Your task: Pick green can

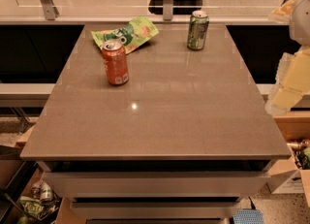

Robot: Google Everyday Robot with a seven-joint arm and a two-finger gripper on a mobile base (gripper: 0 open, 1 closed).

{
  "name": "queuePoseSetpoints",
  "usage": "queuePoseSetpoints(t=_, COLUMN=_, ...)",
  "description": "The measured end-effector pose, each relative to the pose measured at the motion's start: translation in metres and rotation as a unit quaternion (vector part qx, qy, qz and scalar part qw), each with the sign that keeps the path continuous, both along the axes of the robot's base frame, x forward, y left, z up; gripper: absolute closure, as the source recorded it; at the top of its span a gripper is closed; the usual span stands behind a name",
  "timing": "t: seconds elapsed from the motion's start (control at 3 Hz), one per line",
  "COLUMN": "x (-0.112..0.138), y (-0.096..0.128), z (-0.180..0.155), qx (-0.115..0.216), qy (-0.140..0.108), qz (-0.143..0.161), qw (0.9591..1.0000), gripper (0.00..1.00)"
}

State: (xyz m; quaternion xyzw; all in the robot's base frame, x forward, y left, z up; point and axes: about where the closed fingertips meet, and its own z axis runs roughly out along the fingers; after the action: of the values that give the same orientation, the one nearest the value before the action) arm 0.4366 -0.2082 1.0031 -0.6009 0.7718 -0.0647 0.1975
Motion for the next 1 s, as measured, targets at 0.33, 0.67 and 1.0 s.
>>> queuePoseSetpoints(t=0.33, x=0.000, y=0.000, z=0.000, qx=0.000, qy=0.000, qz=0.000, qw=1.0000, gripper=0.00)
queuePoseSetpoints(t=0.67, x=0.010, y=0.002, z=0.003, qx=0.022, qy=-0.018, qz=-0.008, qw=0.9996, gripper=0.00)
queuePoseSetpoints(t=1.0, x=0.028, y=0.001, z=0.007, qx=0.068, qy=-0.046, qz=-0.030, qw=0.9962, gripper=0.00)
